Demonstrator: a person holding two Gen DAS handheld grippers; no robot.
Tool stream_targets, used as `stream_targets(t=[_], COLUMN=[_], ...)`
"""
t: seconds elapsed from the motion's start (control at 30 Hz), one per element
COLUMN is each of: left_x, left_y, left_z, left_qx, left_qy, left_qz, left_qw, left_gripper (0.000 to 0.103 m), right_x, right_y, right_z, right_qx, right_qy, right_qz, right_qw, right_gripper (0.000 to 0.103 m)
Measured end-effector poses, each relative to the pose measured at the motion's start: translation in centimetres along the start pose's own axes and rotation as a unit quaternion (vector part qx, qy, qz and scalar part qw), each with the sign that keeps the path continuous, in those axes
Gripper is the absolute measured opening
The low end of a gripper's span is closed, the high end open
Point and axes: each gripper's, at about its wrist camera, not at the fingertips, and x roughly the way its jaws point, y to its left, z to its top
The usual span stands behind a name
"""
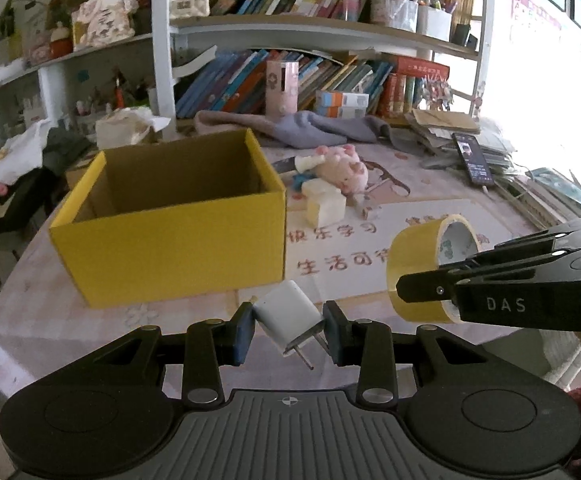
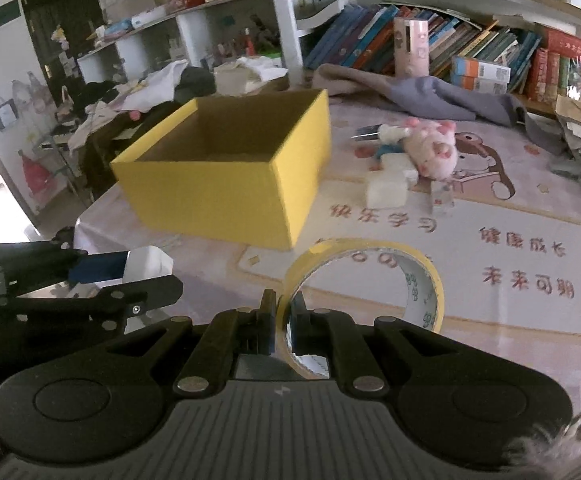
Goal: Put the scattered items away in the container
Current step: 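Lift the tape roll with the right tool while the left tool carries the charger to the box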
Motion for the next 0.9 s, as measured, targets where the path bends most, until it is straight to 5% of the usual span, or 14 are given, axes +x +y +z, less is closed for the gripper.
stream_targets(t=[0.53, 0.9], left_x=[-2.1, -1.4], left_y=[3.0, 2.7], left_z=[-1.1, -0.9], left_qx=[-0.008, 0.001], left_qy=[0.017, 0.033], left_qz=[-0.009, -0.034], left_qw=[0.9998, 0.9989], left_gripper=[0.035, 0.035], right_x=[-0.5, -0.7], right_y=[5.7, 5.9], right_z=[-1.3, -1.8], right_qx=[-0.088, -0.086], right_qy=[0.014, 0.029], right_qz=[0.006, 0.006], right_qw=[0.996, 0.996], right_gripper=[0.006, 0.006])
